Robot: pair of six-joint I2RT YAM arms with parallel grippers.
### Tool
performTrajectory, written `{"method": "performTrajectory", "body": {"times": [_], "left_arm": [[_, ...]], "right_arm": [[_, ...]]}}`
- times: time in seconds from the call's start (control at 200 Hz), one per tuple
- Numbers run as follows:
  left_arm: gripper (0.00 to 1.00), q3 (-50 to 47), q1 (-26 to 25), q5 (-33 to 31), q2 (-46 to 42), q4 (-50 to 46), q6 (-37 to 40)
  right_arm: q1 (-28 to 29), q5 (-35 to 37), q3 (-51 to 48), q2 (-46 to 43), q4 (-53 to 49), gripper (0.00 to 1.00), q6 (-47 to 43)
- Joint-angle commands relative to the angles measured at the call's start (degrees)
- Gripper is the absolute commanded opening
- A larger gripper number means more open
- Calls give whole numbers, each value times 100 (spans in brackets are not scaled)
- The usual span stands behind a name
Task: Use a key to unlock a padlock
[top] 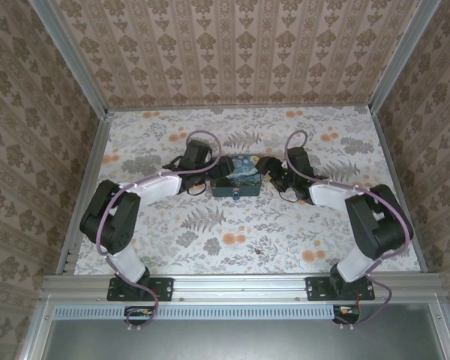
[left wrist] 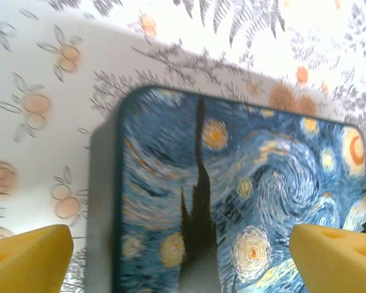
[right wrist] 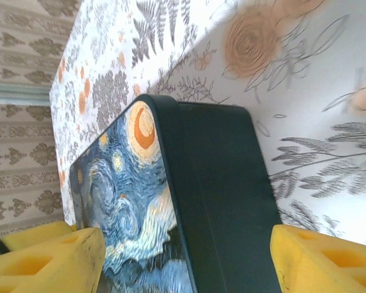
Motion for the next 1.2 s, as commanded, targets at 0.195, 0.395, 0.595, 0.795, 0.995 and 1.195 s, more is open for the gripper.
{"method": "performTrajectory", "body": {"times": [0.195, 0.395, 0.595, 0.795, 0.995, 1.195], "left_arm": [[100, -572, 573, 107, -1245, -398, 276], [100, -1177, 493, 202, -2029, -730, 155], [100, -1746, 347, 285, -2585, -814, 83], [100, -1905, 187, 304, -2685, -799, 73], [100, -1895, 94, 297, -2557, -722, 84], [100, -1881, 61, 284, -2440, -661, 91]], "right_arm": [[34, 94, -720, -1733, -1734, 72, -866], [918, 777, -774, -2420, -3387, 68, -1296], [1985, 1600, -1011, -2811, -4509, 60, -987], [2873, 2099, -1176, -2996, -5080, 57, -358], [3498, 2390, -1097, -2702, -5083, 57, 85], [3966, 2402, -874, -2014, -4801, 57, 366]]}}
